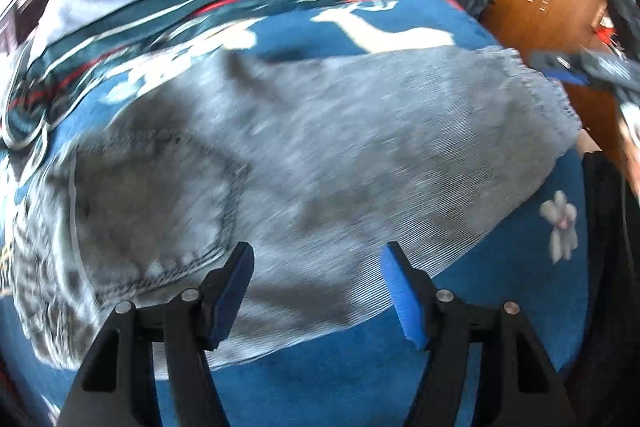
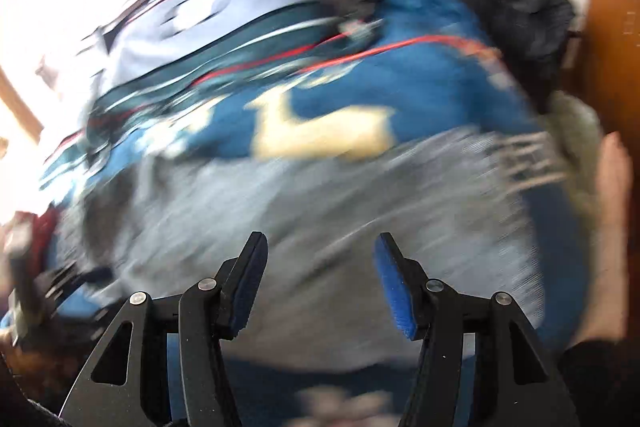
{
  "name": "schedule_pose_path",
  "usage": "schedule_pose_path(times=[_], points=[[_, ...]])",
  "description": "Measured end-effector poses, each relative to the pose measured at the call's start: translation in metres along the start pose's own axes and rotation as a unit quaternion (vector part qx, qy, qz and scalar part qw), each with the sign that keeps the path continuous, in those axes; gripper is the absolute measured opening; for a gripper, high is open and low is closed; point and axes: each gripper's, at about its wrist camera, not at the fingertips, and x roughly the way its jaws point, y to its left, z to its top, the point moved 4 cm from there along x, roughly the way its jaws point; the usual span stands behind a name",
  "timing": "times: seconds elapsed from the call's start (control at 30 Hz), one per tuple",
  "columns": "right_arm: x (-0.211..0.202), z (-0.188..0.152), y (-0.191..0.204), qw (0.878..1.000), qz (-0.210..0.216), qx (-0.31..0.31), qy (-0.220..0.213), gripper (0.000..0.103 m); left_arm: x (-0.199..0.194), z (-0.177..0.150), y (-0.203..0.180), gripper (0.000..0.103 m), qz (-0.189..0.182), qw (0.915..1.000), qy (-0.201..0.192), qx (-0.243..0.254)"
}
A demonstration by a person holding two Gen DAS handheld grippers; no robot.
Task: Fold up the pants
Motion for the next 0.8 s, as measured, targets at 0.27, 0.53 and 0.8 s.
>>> schedule_pose_path(times=[0.27, 0.53, 0.8], points=[[0.04, 0.048, -0.095, 0.998, -0.055, 0.021, 0.024, 0.052, 0.026, 0.058, -0.032, 0.069, -0.009, 0.9995, -0.003, 0.029], [0.056, 0.042, -0.098, 0.997, -0.076, -0.019, -0.004, 0.013, 0.067, 0.101, -0.049, 0.069, 0.016, 0.9996, 0.002, 0.021], [0.06, 0.063, -0.097, 0.993, -0.106, -0.045, -0.041, 0.013, 0.095, 0.106, -0.05, 0.073, 0.062, 0.9981, 0.007, -0.005]])
